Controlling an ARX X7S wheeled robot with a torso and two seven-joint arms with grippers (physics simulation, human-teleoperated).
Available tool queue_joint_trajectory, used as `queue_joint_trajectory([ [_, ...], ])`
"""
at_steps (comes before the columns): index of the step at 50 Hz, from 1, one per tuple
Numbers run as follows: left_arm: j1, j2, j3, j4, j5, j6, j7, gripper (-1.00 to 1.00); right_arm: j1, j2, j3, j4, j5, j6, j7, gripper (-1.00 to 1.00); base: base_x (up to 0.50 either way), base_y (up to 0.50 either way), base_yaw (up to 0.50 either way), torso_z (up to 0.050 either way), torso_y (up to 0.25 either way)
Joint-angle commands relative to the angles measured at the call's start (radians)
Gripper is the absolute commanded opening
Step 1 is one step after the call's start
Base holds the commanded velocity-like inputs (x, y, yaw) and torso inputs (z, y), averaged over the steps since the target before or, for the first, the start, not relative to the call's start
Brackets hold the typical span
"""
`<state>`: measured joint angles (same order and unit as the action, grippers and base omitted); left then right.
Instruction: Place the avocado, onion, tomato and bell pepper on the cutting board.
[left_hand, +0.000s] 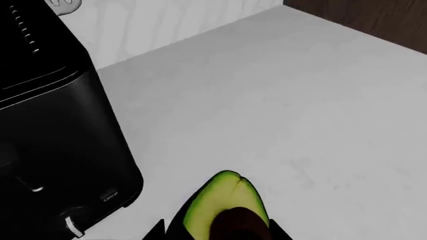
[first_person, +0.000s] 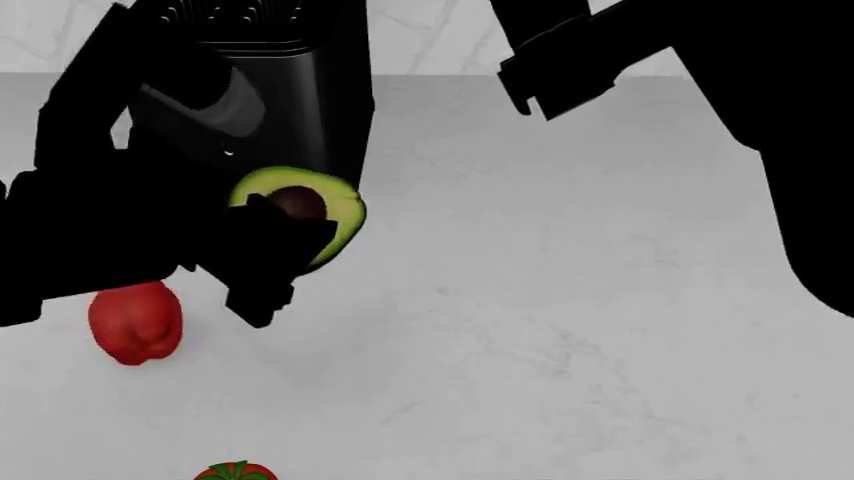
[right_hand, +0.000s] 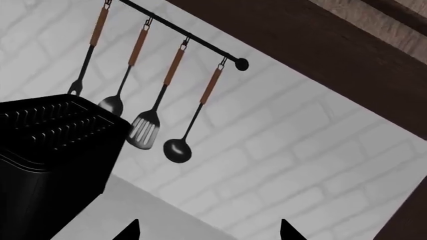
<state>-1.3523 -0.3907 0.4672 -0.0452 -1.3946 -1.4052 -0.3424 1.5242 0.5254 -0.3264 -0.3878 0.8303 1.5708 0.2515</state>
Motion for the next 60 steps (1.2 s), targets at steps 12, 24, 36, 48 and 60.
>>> queue_joint_trajectory([
  [12, -0.094, -0.175, -0.159, 0.161, -0.38, -0.089, -0.3, -1.0, 0.202, 0.139, -0.022, 0.073, 0.837, -0.026, 0.565, 1.0, 0.0, 0.0, 0.0, 0.0, 0.0],
  [24, -0.146, -0.255, -0.161, 0.15, -0.384, -0.08, -0.287, -1.0, 0.178, 0.227, -0.116, 0.032, 1.25, -0.176, 0.794, 1.0, 0.0, 0.0, 0.0, 0.0, 0.0],
  [36, -0.119, -0.306, -0.182, 0.172, -0.473, -0.018, -0.337, -1.0, 0.116, 0.223, -0.189, -0.057, 1.388, -0.253, 0.837, 1.0, 0.0, 0.0, 0.0, 0.0, 0.001],
  [48, -0.119, -0.328, -0.183, 0.196, -0.459, -0.01, -0.318, -1.0, 0.077, 0.185, -0.277, -0.077, 1.478, -0.34, 0.885, 1.0, 0.0, 0.0, 0.0, 0.0, 0.0],
  [60, -0.12, -0.327, -0.176, 0.191, -0.423, 0.001, -0.28, -1.0, 0.159, 0.184, -0.421, -0.028, 1.71, -0.487, 1.014, 1.0, 0.0, 0.0, 0.0, 0.0, 0.001],
])
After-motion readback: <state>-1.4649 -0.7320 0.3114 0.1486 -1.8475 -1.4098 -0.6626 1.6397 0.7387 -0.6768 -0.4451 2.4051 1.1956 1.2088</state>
